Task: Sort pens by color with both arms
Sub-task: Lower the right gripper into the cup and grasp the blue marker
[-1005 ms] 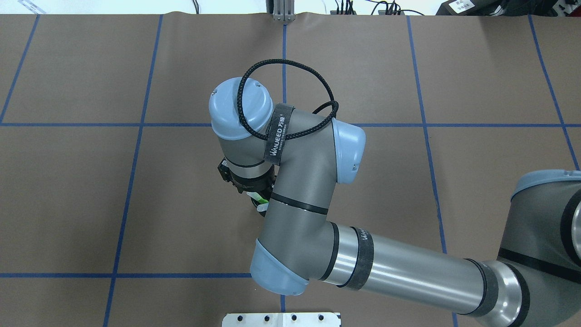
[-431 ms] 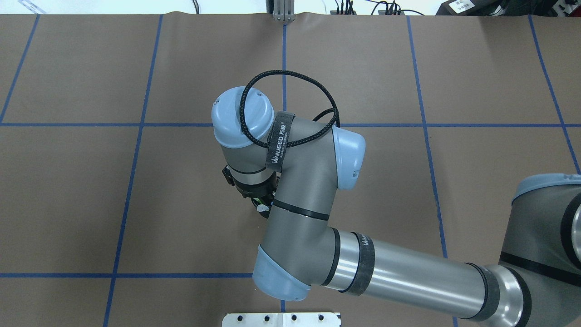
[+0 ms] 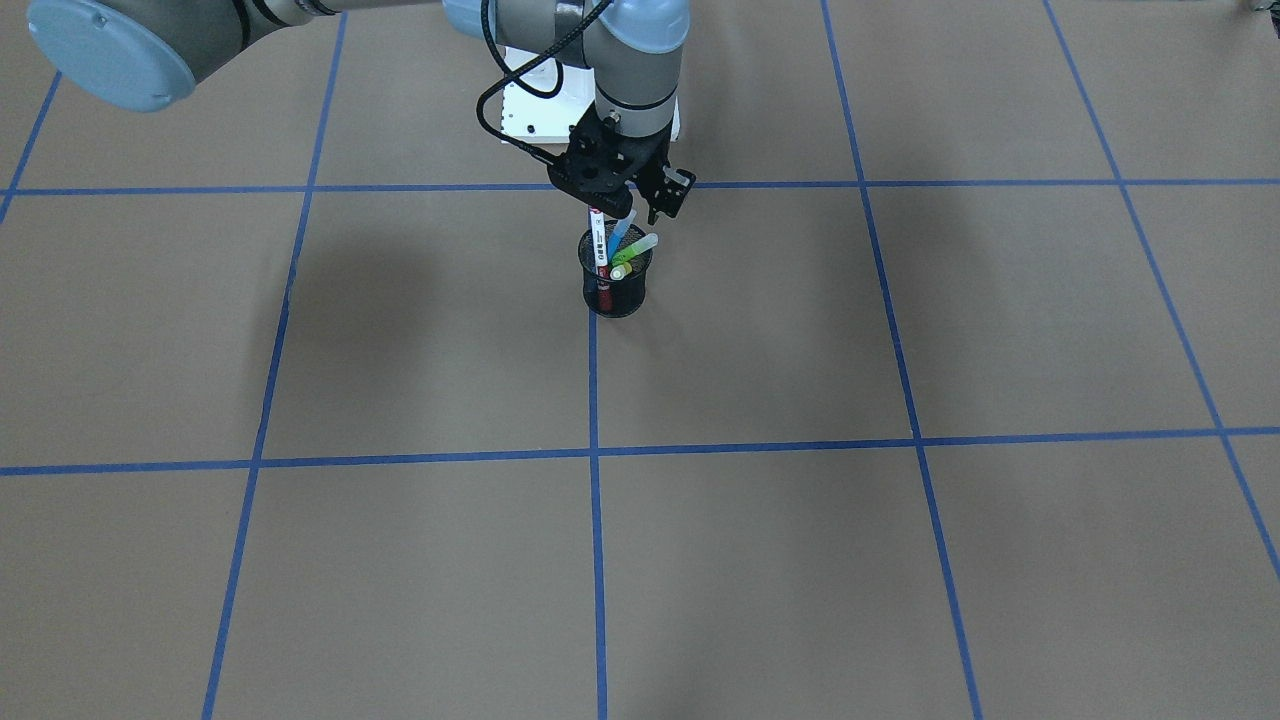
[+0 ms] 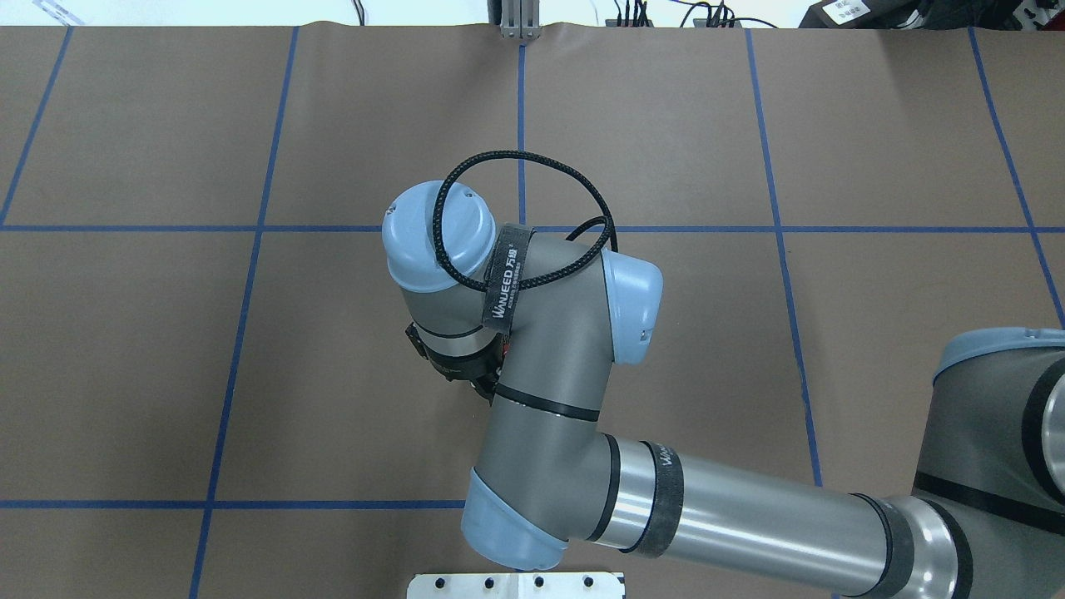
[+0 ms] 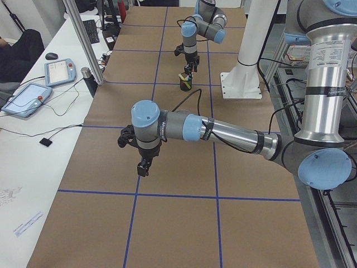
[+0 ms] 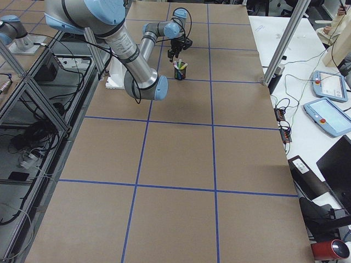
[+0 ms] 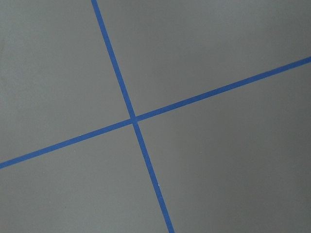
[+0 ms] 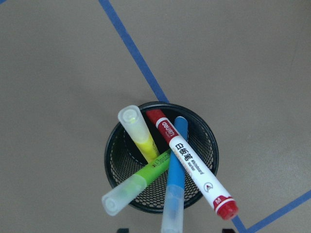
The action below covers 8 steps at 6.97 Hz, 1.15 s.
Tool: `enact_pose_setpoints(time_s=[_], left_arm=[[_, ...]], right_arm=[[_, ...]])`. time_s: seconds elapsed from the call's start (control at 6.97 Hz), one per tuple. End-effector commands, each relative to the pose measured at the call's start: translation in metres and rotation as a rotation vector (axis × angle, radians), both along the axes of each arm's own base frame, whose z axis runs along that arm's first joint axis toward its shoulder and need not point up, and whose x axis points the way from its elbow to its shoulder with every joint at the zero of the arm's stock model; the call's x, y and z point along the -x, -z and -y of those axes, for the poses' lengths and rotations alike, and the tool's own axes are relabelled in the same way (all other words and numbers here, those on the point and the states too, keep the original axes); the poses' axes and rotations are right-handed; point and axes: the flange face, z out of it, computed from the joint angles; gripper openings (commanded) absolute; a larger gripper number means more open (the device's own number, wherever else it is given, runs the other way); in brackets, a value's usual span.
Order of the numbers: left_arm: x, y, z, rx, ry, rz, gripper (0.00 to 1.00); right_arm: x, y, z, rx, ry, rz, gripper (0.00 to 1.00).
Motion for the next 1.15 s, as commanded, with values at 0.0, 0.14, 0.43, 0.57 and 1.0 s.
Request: enact_pose_setpoints(time_s=[0.0,0.14,0.43,0.57,1.0], left_arm=[[0.0,0.002,0.0,-0.004,0.0,0.001,0.99],[0.0,0.004,0.0,-0.008,0.0,0.001,0.99],[0.0,0.005,0.0,-0.009,0.0,0.001,0.99],[0.0,0.004,0.0,-0.008,0.0,0.001,0.99],[0.0,0.003,-0.001,-0.006,0.0,0.003,0.99]], right_arm=[[0.002,-0.004,-0.002,0.01,-0.003,-0.006,0.64],[0.002,-0.015,-0.002,0.006,-0.004,-0.001,0.64],[0.003,-0.019,-0.002,0.003,-0.005,0.013,0.64],[0.003,-0.015,-0.002,0.009,-0.013,0.017,0.64],[0.005,-0.02,0.002,-0.001,-0.014,0.028,0.59]])
